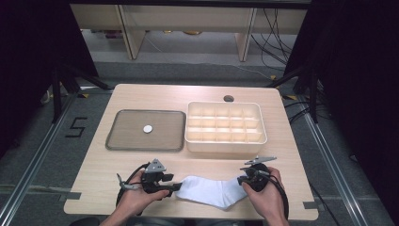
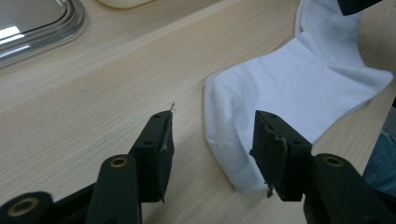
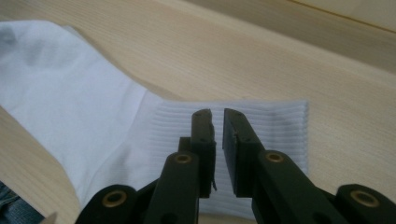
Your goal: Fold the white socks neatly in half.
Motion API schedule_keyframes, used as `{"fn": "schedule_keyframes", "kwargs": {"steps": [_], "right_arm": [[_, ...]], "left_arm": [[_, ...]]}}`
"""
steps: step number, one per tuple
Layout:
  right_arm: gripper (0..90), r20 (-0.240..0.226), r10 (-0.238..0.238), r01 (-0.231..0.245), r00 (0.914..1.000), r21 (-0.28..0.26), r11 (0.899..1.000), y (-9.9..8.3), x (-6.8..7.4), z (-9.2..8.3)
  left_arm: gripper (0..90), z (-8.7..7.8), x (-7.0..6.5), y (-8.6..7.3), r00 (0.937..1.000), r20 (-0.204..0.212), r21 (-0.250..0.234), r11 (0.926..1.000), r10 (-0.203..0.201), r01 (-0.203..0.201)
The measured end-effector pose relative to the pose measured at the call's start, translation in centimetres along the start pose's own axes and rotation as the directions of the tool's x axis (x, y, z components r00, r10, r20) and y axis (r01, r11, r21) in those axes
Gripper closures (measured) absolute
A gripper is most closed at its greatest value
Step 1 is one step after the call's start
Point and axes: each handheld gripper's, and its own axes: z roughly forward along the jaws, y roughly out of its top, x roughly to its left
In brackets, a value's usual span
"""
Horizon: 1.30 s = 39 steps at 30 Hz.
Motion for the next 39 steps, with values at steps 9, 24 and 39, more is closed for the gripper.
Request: {"fn": "schedule_keyframes", "kwargs": {"steps": [9, 24, 39], "right_arm": [[81.3, -0.030, -0.003, 0.003, 0.9996, 0.002, 1.000, 0.5, 0.7, -0.1], [79.6, -0.046, 0.010, -0.009, 0.9989, 0.026, 1.000, 1.0, 1.8, -0.3], [79.0, -0.054, -0.008, 0.010, 0.9985, 0.035, 0.999, 1.1, 2.6, 0.2]], "left_arm": [[46.2, 1.5, 0.5, 0.9, 0.9995, 0.028, 0.065, 0.9978, -0.014, 0.012], [50.2, 2.2, 0.1, 1.8, 0.9942, 0.088, 0.135, 0.9897, -0.061, 0.049], [81.1, 3.1, -0.4, 1.6, 0.9974, 0.070, 0.154, 0.9881, -0.018, 0.007]]}}
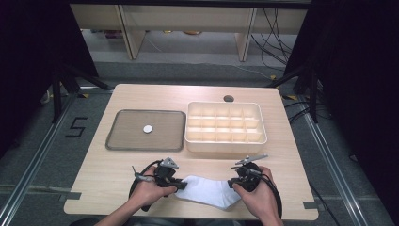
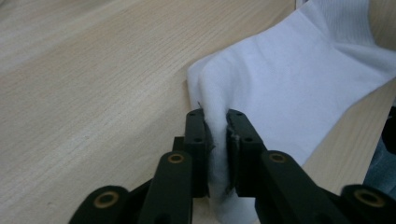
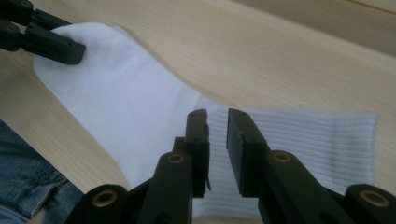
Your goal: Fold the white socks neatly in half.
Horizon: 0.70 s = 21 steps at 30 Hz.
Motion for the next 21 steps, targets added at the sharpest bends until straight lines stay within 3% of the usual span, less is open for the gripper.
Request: {"fn": "schedule_keyframes", "kwargs": {"steps": [4, 6, 7, 11, 17, 19, 21], "right_arm": [[81.7, -0.021, -0.011, 0.011, 0.9997, 0.018, 1.000, 0.2, 0.7, 0.6], [85.1, -0.054, -0.001, 0.004, 0.9985, 0.052, 0.999, 0.5, 1.5, 1.2], [88.8, -0.101, -0.010, 0.017, 0.9948, 0.068, 0.998, 0.7, 2.4, 1.9], [90.0, -0.137, -0.025, 0.039, 0.9902, 0.098, 0.994, 1.1, 3.7, 3.1], [90.0, -0.182, -0.023, 0.045, 0.9830, 0.120, 0.992, 1.6, 4.6, 4.7], [90.0, -0.189, -0.010, 0.034, 0.9820, 0.125, 0.992, 1.6, 4.7, 5.0], [90.0, -0.198, -0.002, 0.029, 0.9803, 0.133, 0.991, 1.6, 4.8, 5.5]], "left_arm": [[83.3, -0.1, 0.2, 0.0, 0.9998, 0.008, 0.001, 0.9998, -0.018, 0.018], [83.4, -0.2, 0.2, 0.1, 0.9998, 0.013, 0.003, 0.9998, -0.017, 0.017], [83.5, -0.3, 0.0, 0.1, 0.9990, 0.026, -0.004, 0.9993, -0.036, 0.036], [83.5, -0.7, -0.1, 0.2, 0.9990, 0.032, 0.008, 0.9995, -0.032, 0.032], [83.5, -1.1, -0.4, 0.4, 0.9970, 0.069, -0.009, 0.9993, -0.035, 0.035], [83.4, -1.3, -0.5, 0.5, 0.9976, 0.062, 0.000, 0.9996, -0.029, 0.029], [83.4, -1.4, -0.6, 0.6, 0.9951, 0.091, -0.014, 0.9991, -0.039, 0.040]]}}
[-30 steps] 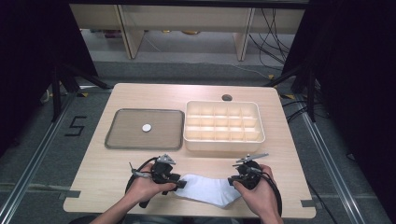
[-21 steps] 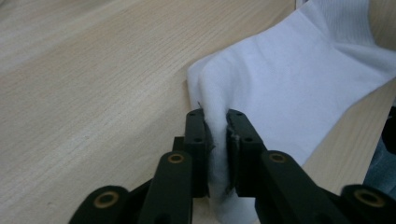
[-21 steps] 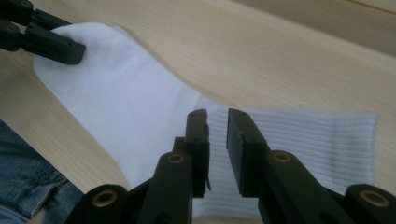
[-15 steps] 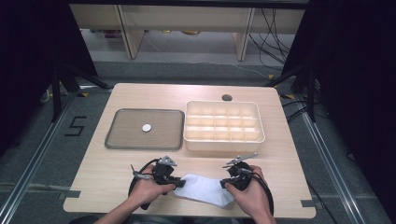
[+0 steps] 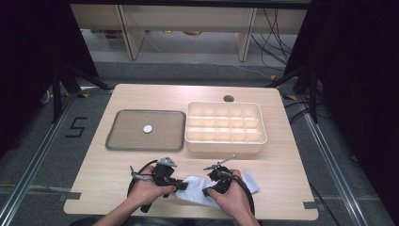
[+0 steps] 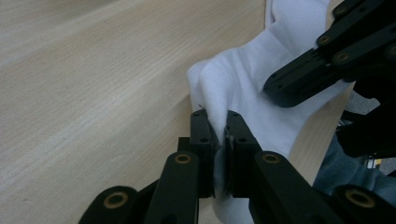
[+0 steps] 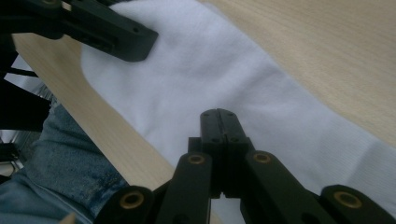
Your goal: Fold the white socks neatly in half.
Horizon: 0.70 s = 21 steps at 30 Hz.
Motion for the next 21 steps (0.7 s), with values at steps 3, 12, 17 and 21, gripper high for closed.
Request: {"fn": "schedule_keyframes", "kwargs": {"steps": [3, 12, 17, 21], "right_arm": [[90.0, -0.011, 0.020, -0.020, 0.9998, 0.004, 1.000, 0.1, -0.1, 0.7], [90.0, -0.028, 0.043, -0.043, 0.9987, -0.005, 0.999, 0.1, -0.3, 0.9], [90.0, -0.030, 0.074, -0.074, 0.9968, -0.008, 0.997, 0.1, -0.1, 1.0], [90.0, -0.038, 0.055, -0.056, 0.9977, -0.018, 0.998, 0.1, -0.1, 1.1]], "left_arm": [[83.4, -0.3, -0.4, 0.2, 0.9999, 0.012, 0.005, 1.0000, -0.003, 0.002], [83.4, -0.2, -1.0, 0.9, 0.9952, 0.095, -0.048, 0.9984, -0.024, 0.029], [83.4, -0.1, -1.2, 1.4, 0.9911, 0.129, -0.056, 0.9975, -0.034, 0.042], [83.4, -0.2, -1.2, 1.6, 0.9874, 0.154, -0.047, 0.9978, -0.038, 0.046]]}}
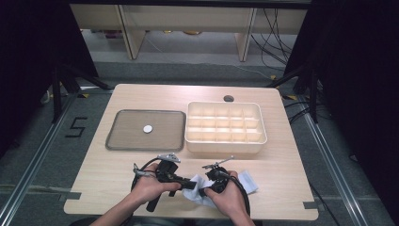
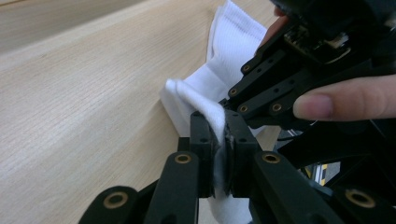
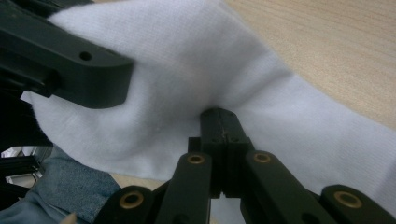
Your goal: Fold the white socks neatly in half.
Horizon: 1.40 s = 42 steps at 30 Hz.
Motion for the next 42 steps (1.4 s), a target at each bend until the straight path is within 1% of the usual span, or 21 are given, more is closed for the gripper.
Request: {"fn": "schedule_keyframes", "kwargs": {"steps": [1, 5, 13, 15, 16, 17, 18, 20, 21, 22, 24, 25, 26, 27, 29, 35, 36, 37, 38, 41, 42], "right_arm": [[90.0, -0.001, -0.022, 0.022, 0.9998, -0.010, 1.000, 0.0, -0.1, 0.1], [90.0, 0.002, 0.019, -0.019, 0.9998, -0.006, 1.000, 0.0, 0.2, 0.1], [90.0, -0.011, 0.001, -0.001, 0.9999, -0.051, 0.999, 0.0, -0.1, -0.8], [90.0, -0.004, 0.008, -0.009, 1.0000, -0.077, 0.997, 0.1, -0.6, -2.0], [90.0, 0.007, 0.059, -0.058, 0.9983, -0.093, 0.994, 0.1, -1.1, -3.4], [90.0, 0.007, 0.059, -0.058, 0.9983, -0.093, 0.994, 0.1, -1.1, -3.4], [90.0, 0.064, 0.031, -0.022, 0.9975, -0.133, 0.991, 0.1, -3.0, -4.9], [90.0, 0.129, 0.075, -0.054, 0.9889, -0.156, 0.986, -0.1, -4.8, -6.7], [90.0, 0.129, 0.075, -0.054, 0.9889, -0.156, 0.986, -0.1, -4.8, -6.7], [90.0, 0.201, 0.115, -0.079, 0.9727, -0.180, 0.980, -0.6, -6.8, -8.4], [90.0, 0.239, 0.142, -0.094, 0.9606, -0.201, 0.975, -1.2, -8.7, -9.8], [90.0, 0.239, 0.142, -0.094, 0.9606, -0.201, 0.975, -1.2, -8.7, -9.8], [90.0, 0.257, 0.188, -0.140, 0.9479, -0.193, 0.971, -1.5, -9.3, -10.4], [90.0, 0.276, 0.196, -0.146, 0.9409, -0.193, 0.970, -2.1, -10.6, -11.1], [90.0, 0.290, 0.207, -0.154, 0.9343, -0.195, 0.969, -2.4, -11.0, -11.2], [90.0, 0.310, 0.194, -0.156, 0.9308, -0.144, 0.977, -3.2, -12.7, -10.8], [90.0, 0.285, 0.249, -0.218, 0.9256, -0.136, 0.967, -3.2, -12.2, -10.2], [90.0, 0.285, 0.249, -0.218, 0.9256, -0.136, 0.967, -3.2, -12.2, -10.2], [89.8, 0.294, 0.206, -0.179, 0.9334, -0.116, 0.977, -3.2, -12.2, -9.6], [89.5, 0.280, 0.227, -0.209, 0.9329, -0.094, 0.973, -3.1, -11.6, -9.0], [89.5, 0.294, 0.179, -0.157, 0.9390, -0.095, 0.983, -3.1, -11.7, -8.6]], "left_arm": [[83.4, 0.0, 0.0, 0.0, 1.0000, 0.002, -0.004, 1.0000, -0.002, 0.002], [83.4, 0.2, -0.2, 0.1, 1.0000, -0.007, -0.011, 0.9999, -0.005, 0.005], [83.4, -0.2, 0.2, 0.0, 1.0000, -0.004, -0.015, 0.9999, -0.005, 0.005], [83.4, -0.3, 0.1, -0.1, 0.9997, -0.023, -0.024, 0.9997, -0.008, 0.007], [83.4, -0.3, 0.2, -0.1, 0.9997, -0.022, -0.036, 0.9993, -0.009, 0.008], [83.4, -0.3, 0.2, -0.1, 0.9997, -0.022, -0.036, 0.9993, -0.009, 0.008], [83.4, -0.5, 0.3, 0.0, 1.0000, -0.007, -0.015, 0.9999, -0.004, 0.004], [83.4, -0.5, 0.2, 0.0, 0.9999, -0.009, -0.020, 0.9998, -0.004, 0.004], [83.4, -0.5, 0.2, 0.0, 0.9999, -0.009, -0.020, 0.9998, -0.004, 0.004], [83.4, -0.4, 0.2, 0.0, 0.9998, -0.016, -0.022, 0.9997, -0.008, 0.008], [83.3, -0.4, 0.3, 0.0, 0.9998, -0.017, -0.020, 0.9998, -0.005, 0.005], [83.4, -0.4, 0.3, 0.0, 0.9998, -0.017, -0.020, 0.9998, -0.005, 0.005], [83.4, -0.4, 0.2, 0.0, 0.9998, -0.016, -0.026, 0.9996, -0.010, 0.010], [83.3, -0.4, 0.3, 0.0, 0.9999, -0.011, -0.026, 0.9996, -0.006, 0.005], [83.4, -0.4, 0.2, 0.0, 1.0000, -0.006, -0.030, 0.9995, -0.008, 0.007], [83.4, -0.4, 0.2, 0.0, 0.9999, -0.006, -0.031, 0.9995, -0.010, 0.009], [83.3, -0.4, 0.2, 0.0, 0.9999, -0.007, -0.031, 0.9995, -0.009, 0.009], [83.3, -0.4, 0.2, 0.0, 0.9999, -0.007, -0.031, 0.9995, -0.009, 0.009], [83.3, -0.4, 0.1, 0.0, 0.9998, -0.014, -0.033, 0.9994, -0.010, 0.010], [83.3, -0.3, -0.1, 0.0, 0.9998, -0.016, -0.046, 0.9989, -0.012, 0.011], [83.3, -0.3, -0.1, 0.1, 1.0000, -0.004, -0.037, 0.9993, -0.007, 0.007]]}}
